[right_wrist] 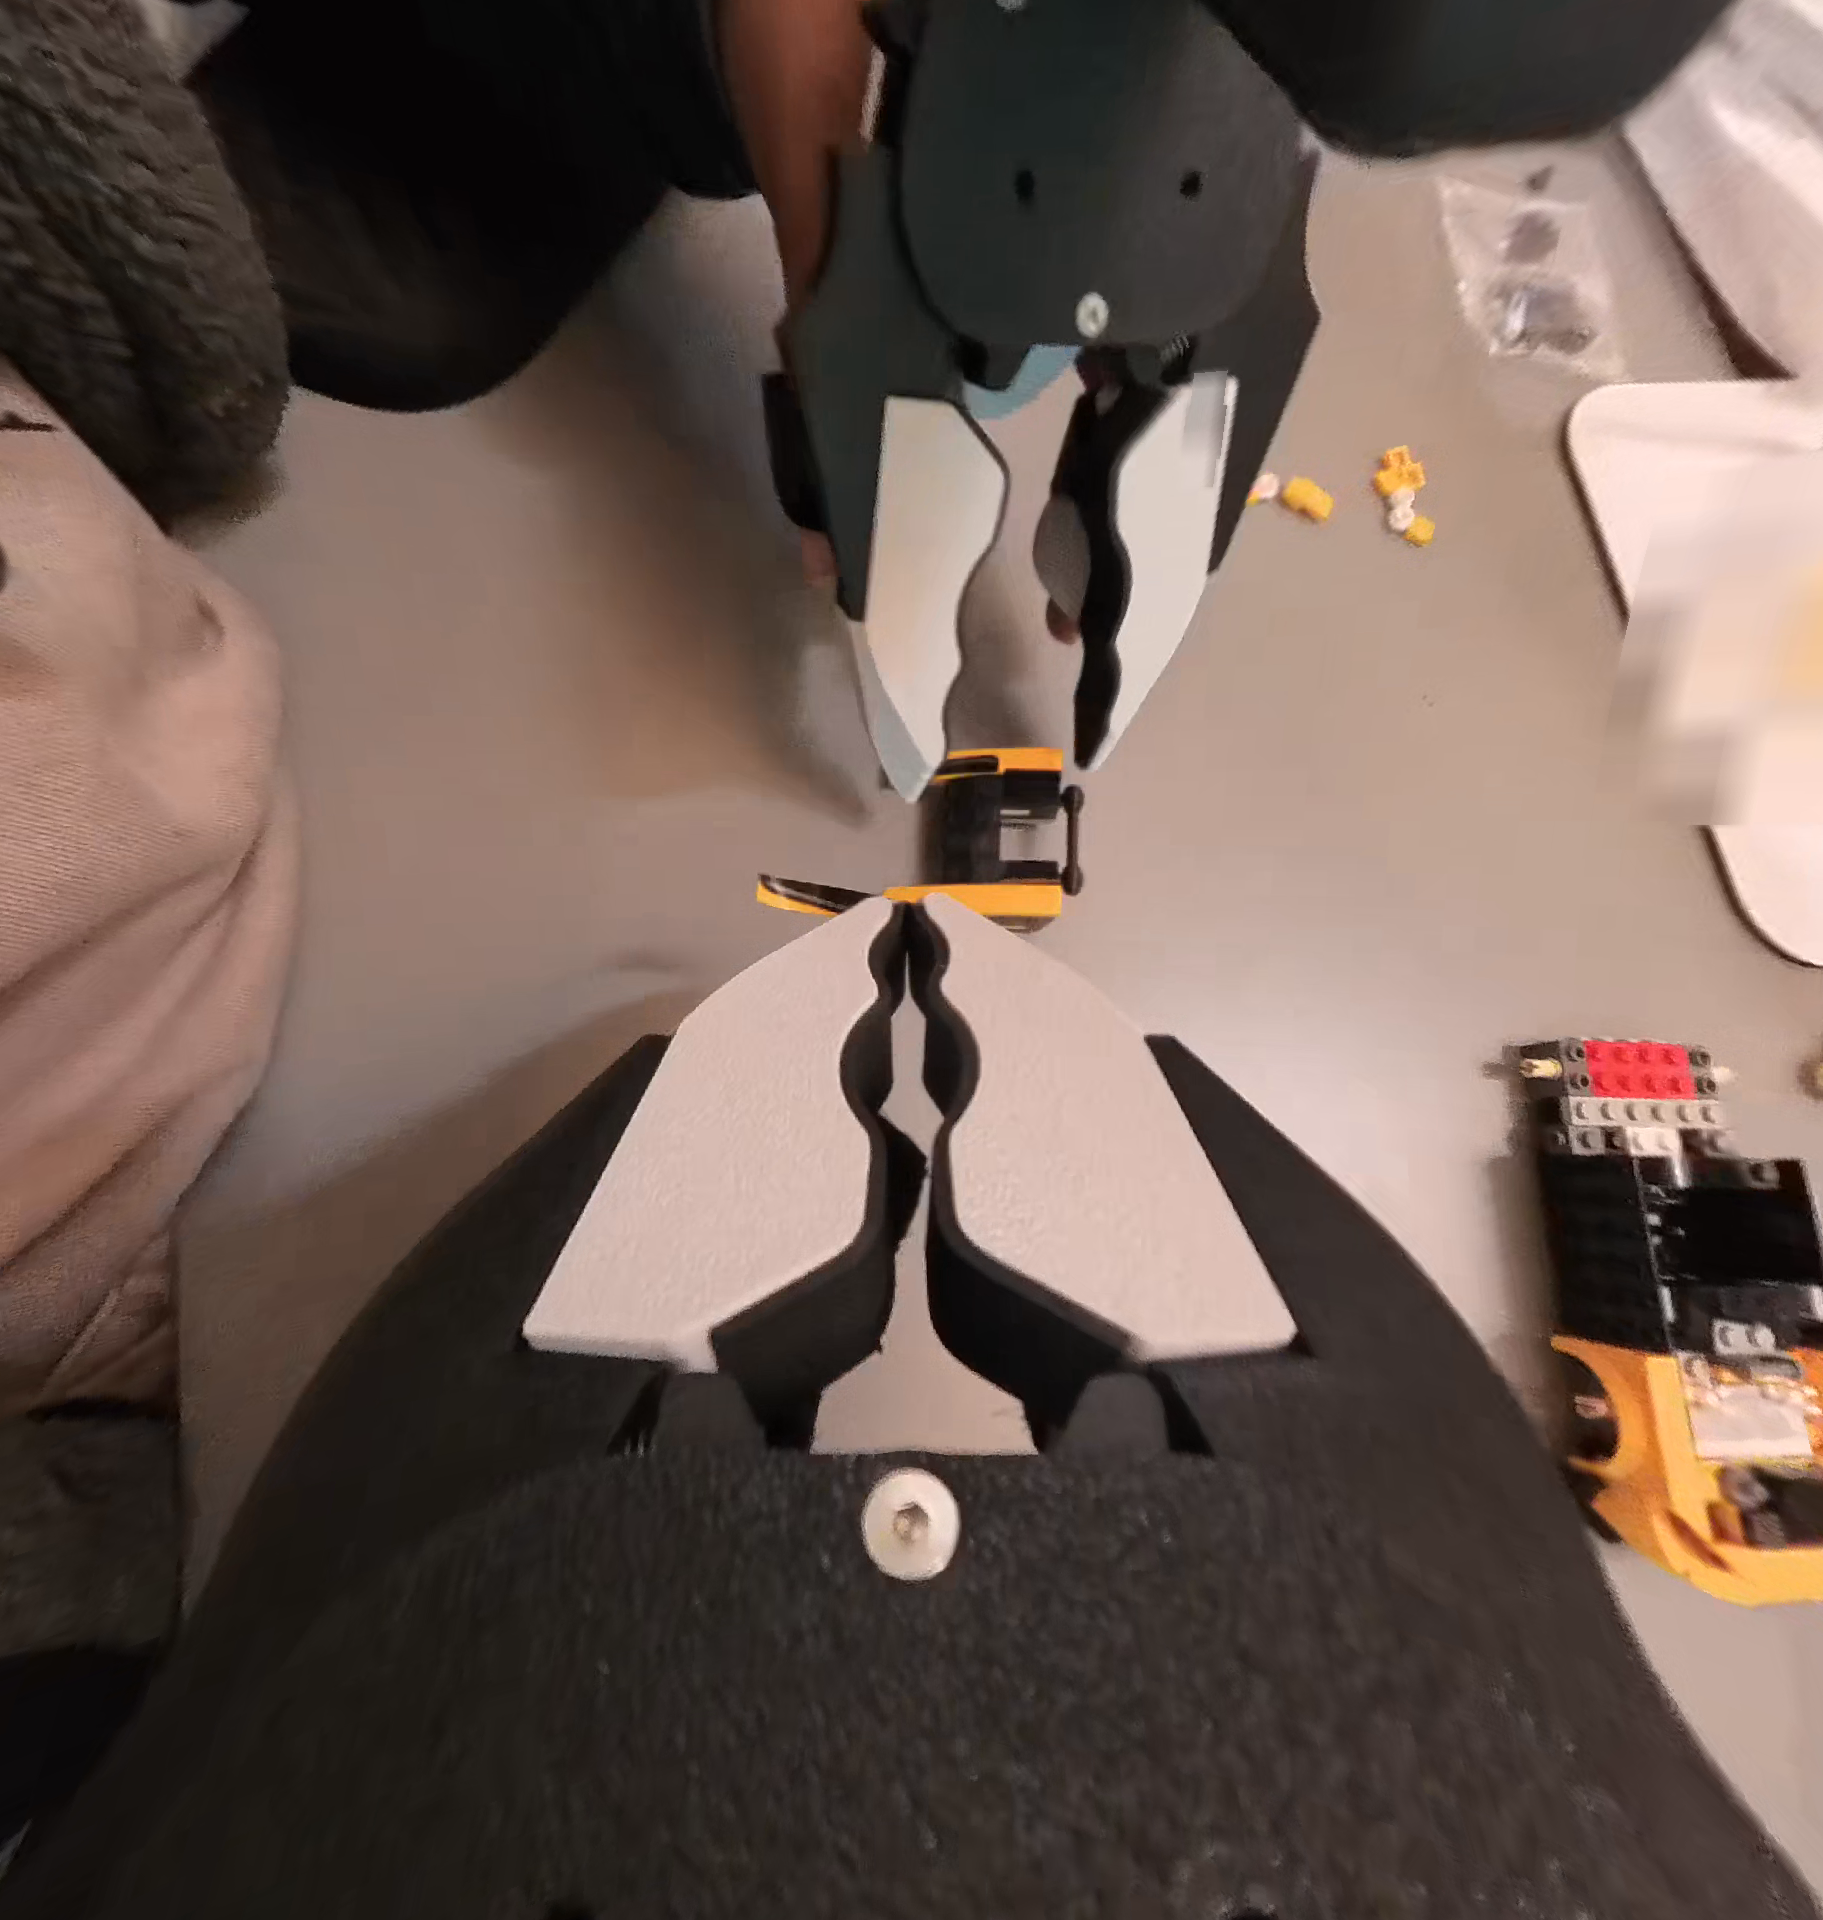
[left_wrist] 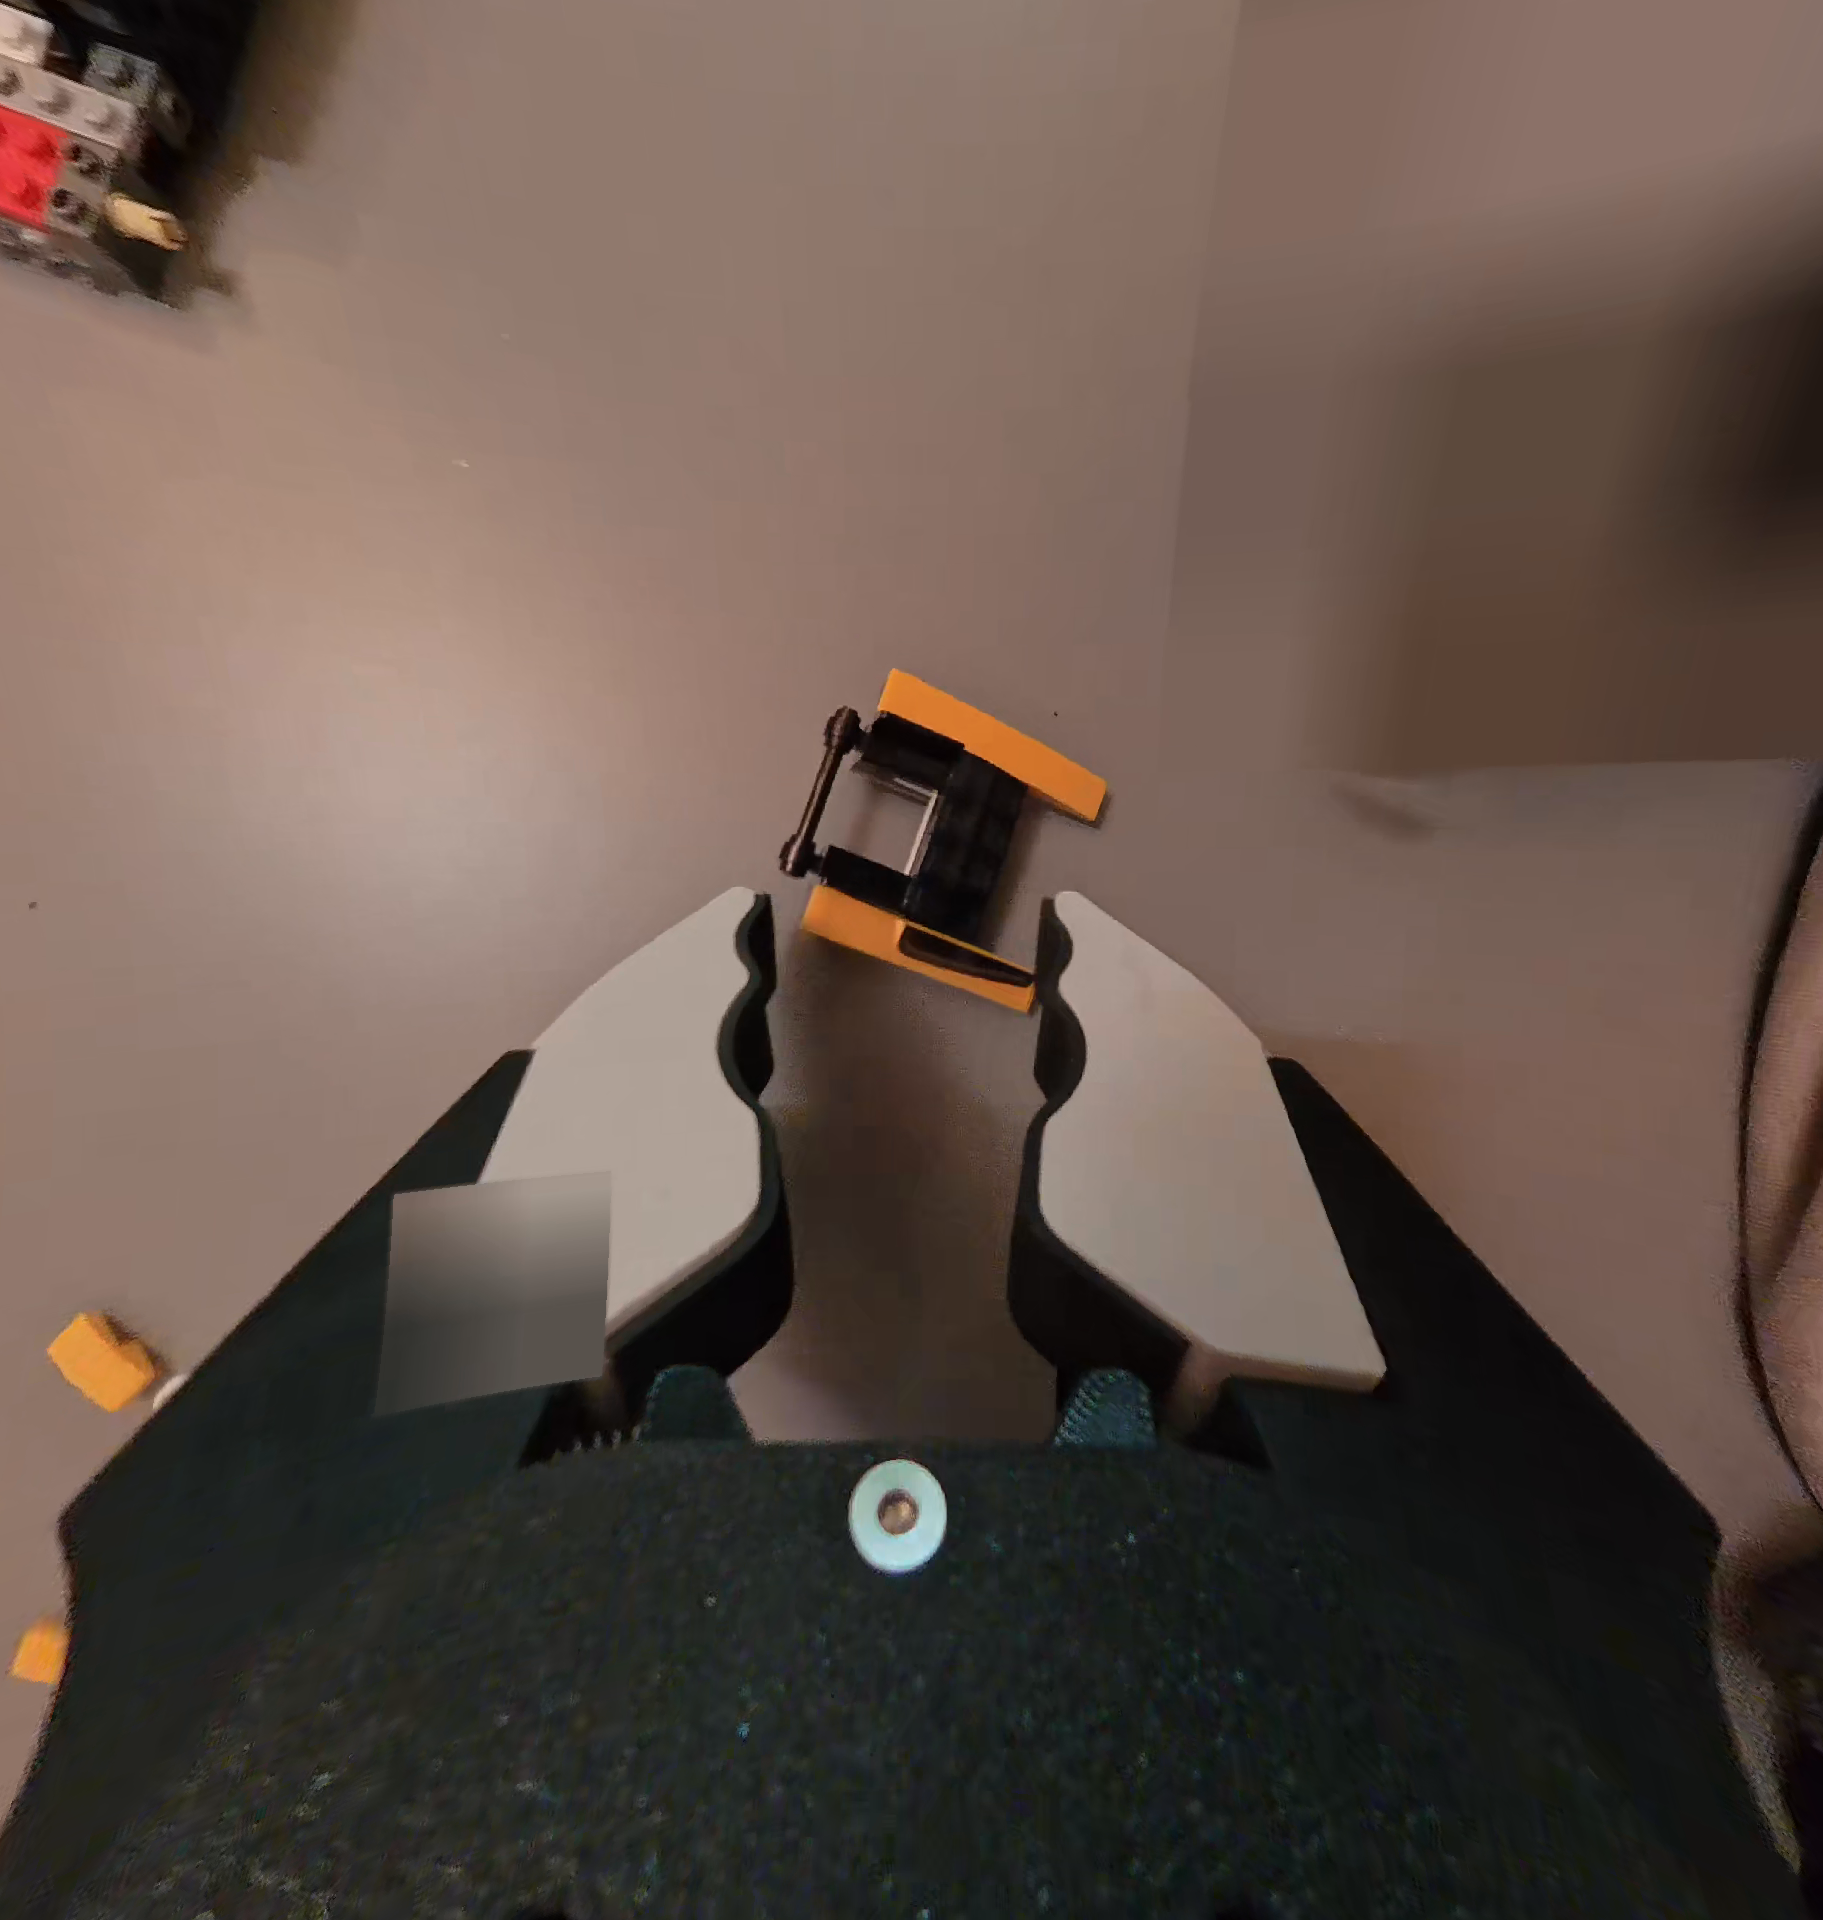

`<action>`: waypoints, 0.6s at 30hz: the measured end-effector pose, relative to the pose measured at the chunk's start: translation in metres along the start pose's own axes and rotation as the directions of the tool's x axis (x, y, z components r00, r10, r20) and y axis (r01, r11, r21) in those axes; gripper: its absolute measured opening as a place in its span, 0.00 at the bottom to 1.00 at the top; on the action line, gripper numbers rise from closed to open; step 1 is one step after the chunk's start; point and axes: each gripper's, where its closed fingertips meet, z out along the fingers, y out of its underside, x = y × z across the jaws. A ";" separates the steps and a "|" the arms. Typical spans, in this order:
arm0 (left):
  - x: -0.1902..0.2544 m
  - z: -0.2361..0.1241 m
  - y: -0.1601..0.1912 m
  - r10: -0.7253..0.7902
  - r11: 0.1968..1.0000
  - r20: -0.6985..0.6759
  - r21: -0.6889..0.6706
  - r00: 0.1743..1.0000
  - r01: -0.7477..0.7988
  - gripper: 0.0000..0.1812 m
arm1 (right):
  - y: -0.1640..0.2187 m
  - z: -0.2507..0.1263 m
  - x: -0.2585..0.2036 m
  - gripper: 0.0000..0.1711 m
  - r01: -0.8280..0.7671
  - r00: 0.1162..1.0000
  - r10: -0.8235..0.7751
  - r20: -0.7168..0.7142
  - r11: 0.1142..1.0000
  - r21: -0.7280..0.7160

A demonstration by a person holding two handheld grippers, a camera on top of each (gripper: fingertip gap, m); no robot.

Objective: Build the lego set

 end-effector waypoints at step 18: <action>0.035 -0.012 -0.021 0.277 0.921 0.156 0.237 0.948 -0.308 0.11 | 0.013 0.031 0.017 0.00 -0.117 0.959 0.178 0.222 0.958 -0.262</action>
